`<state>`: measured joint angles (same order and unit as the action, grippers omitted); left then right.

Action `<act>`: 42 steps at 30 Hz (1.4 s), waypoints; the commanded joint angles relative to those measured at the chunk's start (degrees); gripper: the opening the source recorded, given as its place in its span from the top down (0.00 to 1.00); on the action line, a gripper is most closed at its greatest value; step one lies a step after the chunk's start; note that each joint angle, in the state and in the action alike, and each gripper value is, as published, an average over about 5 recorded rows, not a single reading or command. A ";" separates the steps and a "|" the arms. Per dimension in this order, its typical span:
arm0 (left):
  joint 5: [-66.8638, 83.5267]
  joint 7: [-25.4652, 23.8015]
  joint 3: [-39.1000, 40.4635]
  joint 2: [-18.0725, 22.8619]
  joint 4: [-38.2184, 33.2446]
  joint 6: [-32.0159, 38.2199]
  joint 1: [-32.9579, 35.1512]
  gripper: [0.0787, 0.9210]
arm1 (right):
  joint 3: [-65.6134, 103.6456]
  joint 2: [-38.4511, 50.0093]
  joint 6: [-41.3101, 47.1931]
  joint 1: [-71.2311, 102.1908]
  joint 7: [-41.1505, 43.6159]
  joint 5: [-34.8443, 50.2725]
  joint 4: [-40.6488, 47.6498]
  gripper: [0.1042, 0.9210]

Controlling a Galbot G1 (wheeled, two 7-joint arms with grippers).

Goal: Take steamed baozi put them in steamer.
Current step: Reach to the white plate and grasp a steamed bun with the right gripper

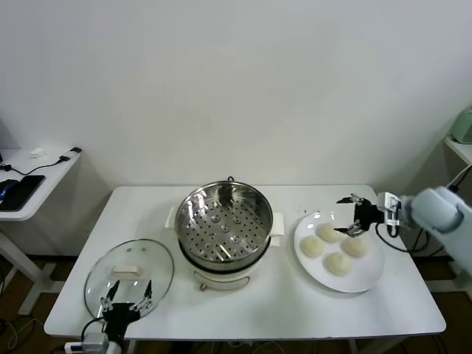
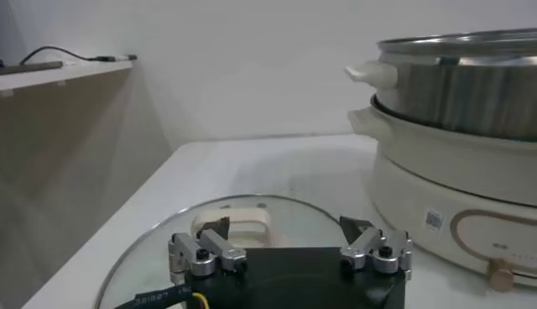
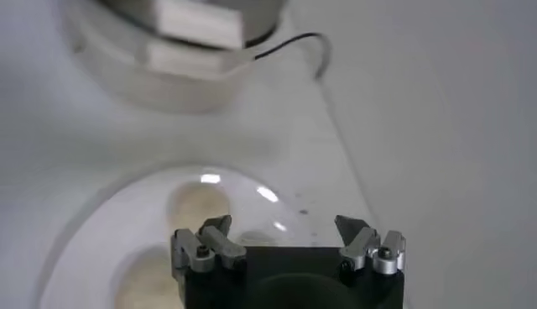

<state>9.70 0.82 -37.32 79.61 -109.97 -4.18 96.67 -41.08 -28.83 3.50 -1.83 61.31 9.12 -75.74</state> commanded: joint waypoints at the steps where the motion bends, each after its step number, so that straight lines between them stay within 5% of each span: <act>1: -0.24 0.00 0.05 0.17 -0.30 0.15 0.14 0.12 | -36.21 -3.74 -6.02 -30.52 14.80 -2.34 10.51 0.12; 17: 0.21 -0.21 -0.82 0.16 -0.55 0.45 0.13 0.12 | -29.31 -22.36 -1.51 -17.89 7.85 1.16 28.80 0.12; 42: 0.11 -0.22 -0.60 0.24 1.08 0.69 -0.18 0.12 | -15.35 -29.93 0.66 -4.84 0.92 -8.05 40.98 0.13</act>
<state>9.78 0.62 -37.91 79.86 -108.94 -3.45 96.47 -58.80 -57.14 3.95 -8.54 63.43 2.63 -37.78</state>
